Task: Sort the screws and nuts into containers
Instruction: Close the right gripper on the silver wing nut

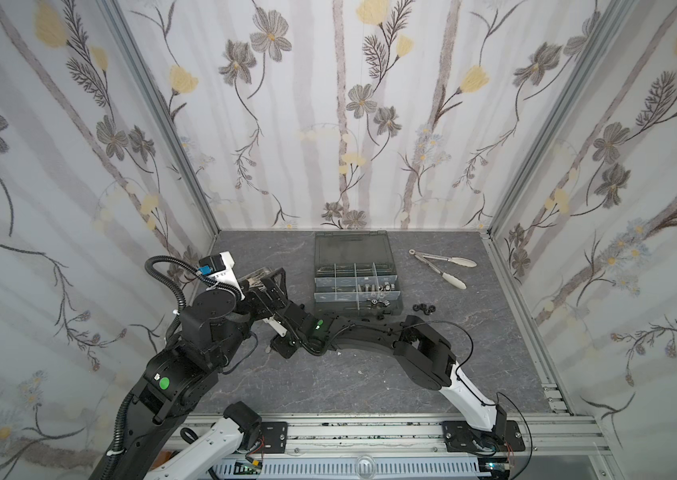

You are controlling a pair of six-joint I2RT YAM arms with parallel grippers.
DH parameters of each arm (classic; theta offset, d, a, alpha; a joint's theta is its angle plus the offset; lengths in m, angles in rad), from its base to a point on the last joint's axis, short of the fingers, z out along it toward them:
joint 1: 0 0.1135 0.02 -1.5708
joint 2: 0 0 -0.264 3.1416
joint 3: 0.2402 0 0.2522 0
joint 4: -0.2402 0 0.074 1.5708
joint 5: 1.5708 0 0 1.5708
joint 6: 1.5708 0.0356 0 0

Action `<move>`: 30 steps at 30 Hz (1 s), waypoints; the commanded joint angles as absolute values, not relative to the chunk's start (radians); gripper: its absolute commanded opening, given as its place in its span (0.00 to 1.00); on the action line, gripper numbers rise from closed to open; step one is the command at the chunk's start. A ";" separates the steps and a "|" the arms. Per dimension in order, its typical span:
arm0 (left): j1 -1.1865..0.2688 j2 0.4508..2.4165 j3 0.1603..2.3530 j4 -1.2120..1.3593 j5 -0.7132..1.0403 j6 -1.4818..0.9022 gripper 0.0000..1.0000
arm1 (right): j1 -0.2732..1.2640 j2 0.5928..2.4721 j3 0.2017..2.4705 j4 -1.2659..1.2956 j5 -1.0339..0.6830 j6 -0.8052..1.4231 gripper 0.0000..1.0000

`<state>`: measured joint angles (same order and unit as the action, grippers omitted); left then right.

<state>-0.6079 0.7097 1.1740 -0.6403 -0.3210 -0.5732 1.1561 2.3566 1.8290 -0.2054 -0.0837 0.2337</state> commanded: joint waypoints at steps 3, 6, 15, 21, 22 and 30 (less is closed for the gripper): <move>-0.609 0.710 1.189 -0.635 -0.335 -0.574 1.00 | 1.156 2.413 1.885 -0.199 -0.111 0.216 0.50; -0.607 0.711 1.194 -0.641 -0.338 -0.575 1.00 | 1.155 2.446 1.922 -0.219 -0.113 0.211 0.50; -0.607 0.710 1.197 -0.649 -0.342 -0.574 1.00 | 1.156 2.471 1.928 -0.203 -0.121 0.203 0.44; -0.609 0.713 1.198 -0.645 -0.338 -0.574 1.00 | 1.161 2.477 1.928 -0.219 -0.093 0.183 0.40; -0.607 0.715 1.200 -0.647 -0.337 -0.576 1.00 | 1.162 2.479 1.928 -0.222 -0.083 0.175 0.39; -0.607 0.723 1.211 -0.649 -0.334 -0.575 1.00 | 1.186 2.479 1.928 -0.238 -0.012 0.135 0.33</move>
<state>-0.6079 0.7197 1.1992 -0.6563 -0.3210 -0.5728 1.1816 2.4668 1.9259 -0.1688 -0.0635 0.1703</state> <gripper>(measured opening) 0.998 0.334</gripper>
